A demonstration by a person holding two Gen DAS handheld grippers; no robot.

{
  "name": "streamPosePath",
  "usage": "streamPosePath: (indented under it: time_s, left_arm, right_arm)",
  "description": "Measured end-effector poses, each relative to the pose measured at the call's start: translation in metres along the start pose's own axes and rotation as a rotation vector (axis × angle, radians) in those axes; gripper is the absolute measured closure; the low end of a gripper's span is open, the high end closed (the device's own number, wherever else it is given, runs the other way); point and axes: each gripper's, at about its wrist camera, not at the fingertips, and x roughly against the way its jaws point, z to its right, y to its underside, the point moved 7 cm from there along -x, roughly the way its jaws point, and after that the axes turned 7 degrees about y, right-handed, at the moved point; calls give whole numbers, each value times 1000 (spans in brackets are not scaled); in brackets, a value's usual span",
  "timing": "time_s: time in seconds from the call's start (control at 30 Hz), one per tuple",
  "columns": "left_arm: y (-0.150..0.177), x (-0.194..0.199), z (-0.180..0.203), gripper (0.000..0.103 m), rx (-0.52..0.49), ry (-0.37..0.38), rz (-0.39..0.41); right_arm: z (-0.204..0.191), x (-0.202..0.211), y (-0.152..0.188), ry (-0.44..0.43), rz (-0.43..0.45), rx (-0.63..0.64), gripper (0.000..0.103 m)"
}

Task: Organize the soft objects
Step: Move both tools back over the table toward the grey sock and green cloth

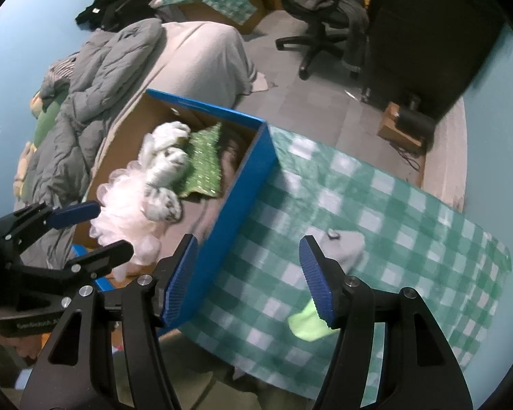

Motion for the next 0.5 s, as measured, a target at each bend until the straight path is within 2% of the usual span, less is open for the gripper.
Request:
streamPosePath:
  time_s: [0.27, 0.5]
  left_arm:
    - [13, -22, 46, 33, -75, 25, -47]
    - [24, -40, 70, 33, -118, 32, -82]
  right_arm:
    - [36, -1, 27, 35, -27, -64, 39]
    - [61, -3, 47, 55, -51, -103, 39]
